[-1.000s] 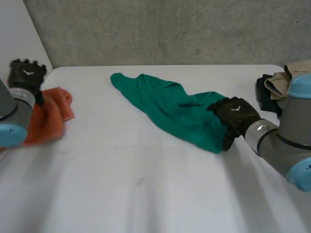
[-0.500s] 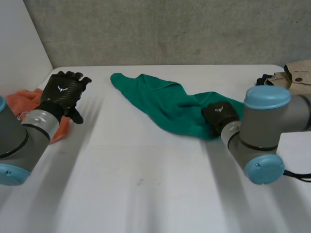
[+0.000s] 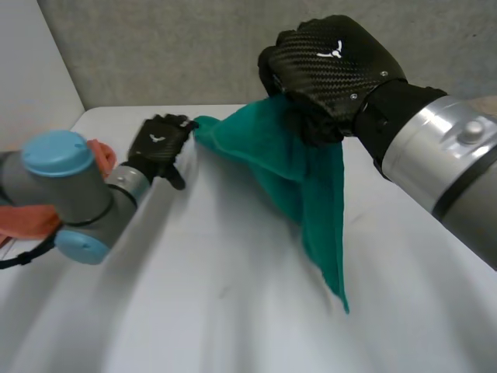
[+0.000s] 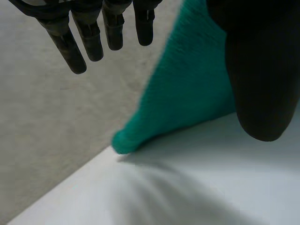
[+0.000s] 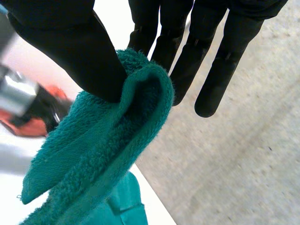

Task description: Fold the laundry.

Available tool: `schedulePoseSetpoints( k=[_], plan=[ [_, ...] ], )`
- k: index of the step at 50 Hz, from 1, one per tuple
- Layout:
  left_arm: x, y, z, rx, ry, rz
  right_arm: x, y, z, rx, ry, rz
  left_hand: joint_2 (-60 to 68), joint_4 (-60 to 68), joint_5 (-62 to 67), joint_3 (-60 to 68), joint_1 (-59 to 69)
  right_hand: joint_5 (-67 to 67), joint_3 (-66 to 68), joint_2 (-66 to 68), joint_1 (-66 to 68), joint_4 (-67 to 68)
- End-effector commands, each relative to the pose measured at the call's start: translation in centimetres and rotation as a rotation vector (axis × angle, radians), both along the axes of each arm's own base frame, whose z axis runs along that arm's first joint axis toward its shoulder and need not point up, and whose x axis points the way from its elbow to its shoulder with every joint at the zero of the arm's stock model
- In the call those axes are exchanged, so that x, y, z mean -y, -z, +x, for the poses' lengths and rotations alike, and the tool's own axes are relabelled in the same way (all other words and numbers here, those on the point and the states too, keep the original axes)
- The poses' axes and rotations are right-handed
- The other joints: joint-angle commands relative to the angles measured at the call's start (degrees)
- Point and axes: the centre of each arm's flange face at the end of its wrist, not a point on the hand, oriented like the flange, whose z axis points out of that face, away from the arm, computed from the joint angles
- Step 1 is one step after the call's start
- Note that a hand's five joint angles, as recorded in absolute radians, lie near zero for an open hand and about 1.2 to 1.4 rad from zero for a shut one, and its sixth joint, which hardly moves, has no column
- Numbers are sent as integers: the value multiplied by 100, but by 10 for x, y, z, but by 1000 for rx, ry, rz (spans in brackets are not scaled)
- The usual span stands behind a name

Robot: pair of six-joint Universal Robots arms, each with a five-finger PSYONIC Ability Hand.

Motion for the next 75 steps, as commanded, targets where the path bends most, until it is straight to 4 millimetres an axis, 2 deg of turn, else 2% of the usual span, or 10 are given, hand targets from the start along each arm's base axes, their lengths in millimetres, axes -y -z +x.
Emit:
schedulePoseSetpoints(
  k=[1,6,13,21,32,38,43,52,61,75],
  plan=[
    [-24,26,-41,27,113,69,-19,-8,-4,26,-69,51,-177,-187,-266,-207,-138,1346,1198,1283,1642,1164],
    [-31,23,-51,46,137,53,2,-5,-13,64,-9,96,6580,6569,6491,6550,6618,1346,1198,1283,1642,1164],
    [-2,-36,-17,28,-110,-103,63,23,-28,30,143,150,6823,6813,6734,6793,6862,1346,1198,1283,1642,1164],
    [-49,-84,-4,12,-88,-154,134,41,-24,25,288,132,6823,6813,6734,6793,6862,1346,1198,1283,1642,1164],
    [-184,-14,-18,255,63,2,173,111,2,-73,314,170,6823,6813,6734,6793,6862,1346,1198,1283,1642,1164],
    [-203,15,-24,321,46,87,168,149,0,-136,319,221,5889,5878,5800,5859,5927,1346,1198,1283,1642,1164],
    [-196,-15,-13,308,-34,125,162,162,-7,-177,337,219,969,958,880,939,1007,1346,1198,1283,1642,1164],
    [-137,-99,28,138,-116,46,143,150,-17,-186,322,195,-177,-187,-266,-207,-138,1346,1198,1283,1642,1164],
    [-74,-63,31,254,74,176,113,141,-21,-219,260,180,954,943,865,924,992,1346,1198,1283,1642,1164],
    [-48,-7,20,550,217,310,103,148,-32,-325,254,198,2266,2256,2178,2237,2305,1346,1198,1283,1642,1164]
  ],
)
